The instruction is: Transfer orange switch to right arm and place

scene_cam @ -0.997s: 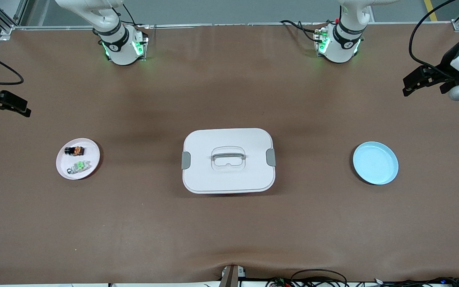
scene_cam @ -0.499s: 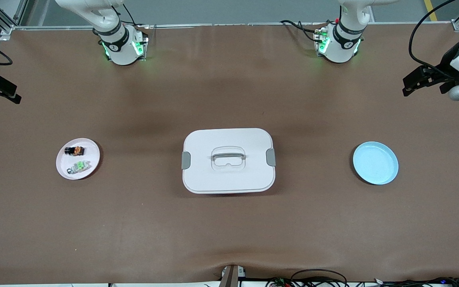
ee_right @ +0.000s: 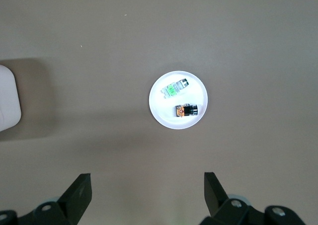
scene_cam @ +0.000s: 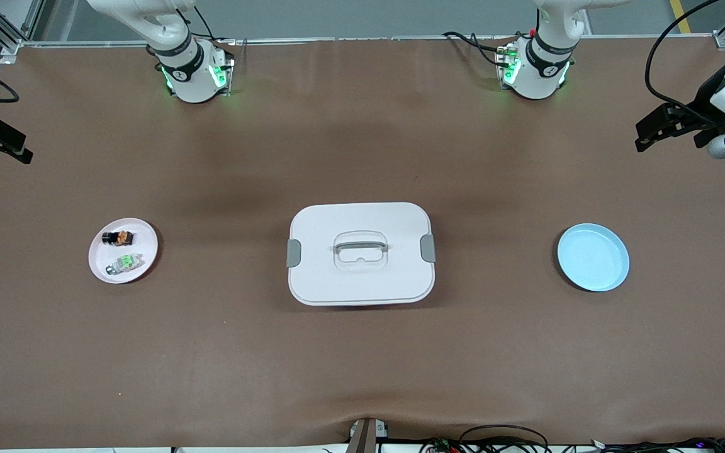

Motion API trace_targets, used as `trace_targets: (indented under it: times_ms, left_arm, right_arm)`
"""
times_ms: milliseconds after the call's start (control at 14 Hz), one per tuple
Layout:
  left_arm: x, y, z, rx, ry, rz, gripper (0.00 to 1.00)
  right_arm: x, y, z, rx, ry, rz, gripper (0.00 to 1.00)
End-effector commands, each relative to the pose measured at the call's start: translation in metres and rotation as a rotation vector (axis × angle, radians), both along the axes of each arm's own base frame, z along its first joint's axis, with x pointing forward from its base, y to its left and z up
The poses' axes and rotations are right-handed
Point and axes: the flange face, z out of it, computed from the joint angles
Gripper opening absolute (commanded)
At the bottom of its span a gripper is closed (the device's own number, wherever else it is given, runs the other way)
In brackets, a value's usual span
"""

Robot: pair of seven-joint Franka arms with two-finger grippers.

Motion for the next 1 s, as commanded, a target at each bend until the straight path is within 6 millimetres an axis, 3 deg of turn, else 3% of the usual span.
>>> trace_targets:
  times_ms: [0, 427, 926]
  left_arm:
    - [-0.005, -0.001, 0.005, -0.008, 0.004, -0.022, 1.0]
    - [-0.005, -0.001, 0.006, -0.009, 0.001, -0.021, 1.0]
    - [-0.003, -0.002, 0.013, -0.012, -0.019, -0.013, 1.0]
  right_arm:
    - [-0.002, 0.0, 0.002, 0.012, -0.011, -0.006, 1.0]
    - [-0.003, -0.01, 0.009, 0.011, -0.017, -0.026, 1.0]
    - [-0.003, -0.008, 0.013, 0.009, -0.023, -0.02, 1.0]
